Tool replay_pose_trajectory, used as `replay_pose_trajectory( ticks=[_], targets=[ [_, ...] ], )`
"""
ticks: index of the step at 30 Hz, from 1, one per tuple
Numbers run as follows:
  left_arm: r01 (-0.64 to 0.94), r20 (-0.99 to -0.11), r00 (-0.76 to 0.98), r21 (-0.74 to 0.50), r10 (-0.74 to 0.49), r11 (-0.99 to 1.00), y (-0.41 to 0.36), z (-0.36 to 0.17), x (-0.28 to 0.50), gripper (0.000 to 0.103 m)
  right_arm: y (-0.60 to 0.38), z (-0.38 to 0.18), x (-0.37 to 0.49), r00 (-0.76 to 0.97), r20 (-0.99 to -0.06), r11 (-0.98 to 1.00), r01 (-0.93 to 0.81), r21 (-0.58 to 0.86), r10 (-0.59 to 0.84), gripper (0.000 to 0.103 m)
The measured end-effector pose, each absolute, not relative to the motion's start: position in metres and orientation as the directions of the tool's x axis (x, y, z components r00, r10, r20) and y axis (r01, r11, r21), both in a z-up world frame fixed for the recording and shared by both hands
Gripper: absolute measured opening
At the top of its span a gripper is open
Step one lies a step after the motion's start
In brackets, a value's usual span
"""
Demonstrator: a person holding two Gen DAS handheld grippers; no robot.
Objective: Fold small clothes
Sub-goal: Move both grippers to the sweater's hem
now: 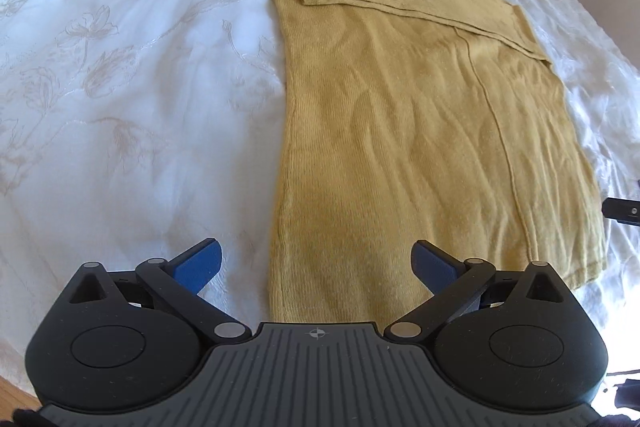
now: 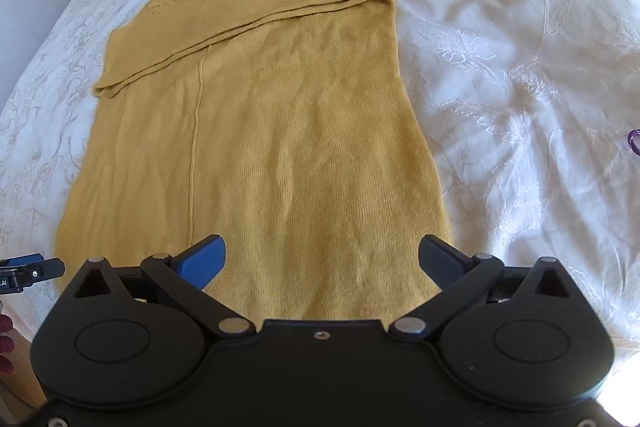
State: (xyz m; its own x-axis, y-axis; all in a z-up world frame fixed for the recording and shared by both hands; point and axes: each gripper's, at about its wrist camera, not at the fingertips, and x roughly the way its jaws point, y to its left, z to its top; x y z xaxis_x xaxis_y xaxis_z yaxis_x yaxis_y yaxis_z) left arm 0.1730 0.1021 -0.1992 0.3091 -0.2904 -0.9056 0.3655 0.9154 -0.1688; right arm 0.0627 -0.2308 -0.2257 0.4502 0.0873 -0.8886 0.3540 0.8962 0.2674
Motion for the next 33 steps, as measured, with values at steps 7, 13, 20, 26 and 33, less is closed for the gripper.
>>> replay_pose_trajectory(
  ticks=[7,13,20,26,33],
  targets=[
    [0.373,-0.891,0.346,-0.155,-0.292,0.915,0.092,-0.194,0.129,0.103,-0.24,-0.221,0.017,0.513,-0.854,0.897,0.331,0.292,0.089,0.102],
    [0.37,-0.873,0.392,-0.14,-0.291,0.918,0.089,-0.186,0.103,0.103,-0.255,-0.228,-0.005,0.525,-0.844,0.883,0.341,0.323,0.106,0.102],
    [0.37,-0.863,0.413,-0.132,-0.291,0.92,0.097,-0.183,0.096,0.103,-0.262,-0.237,-0.014,0.534,-0.837,0.869,0.351,0.348,0.12,0.102],
    [0.363,-0.864,0.419,-0.125,-0.281,0.924,0.106,-0.186,0.107,0.103,-0.262,-0.239,-0.015,0.541,-0.83,0.861,0.351,0.368,0.134,0.102],
    [0.401,-0.867,0.397,-0.132,-0.302,0.907,0.101,-0.199,0.126,0.103,-0.261,-0.244,-0.009,0.532,-0.835,0.856,0.358,0.374,0.142,0.102]
  ],
)
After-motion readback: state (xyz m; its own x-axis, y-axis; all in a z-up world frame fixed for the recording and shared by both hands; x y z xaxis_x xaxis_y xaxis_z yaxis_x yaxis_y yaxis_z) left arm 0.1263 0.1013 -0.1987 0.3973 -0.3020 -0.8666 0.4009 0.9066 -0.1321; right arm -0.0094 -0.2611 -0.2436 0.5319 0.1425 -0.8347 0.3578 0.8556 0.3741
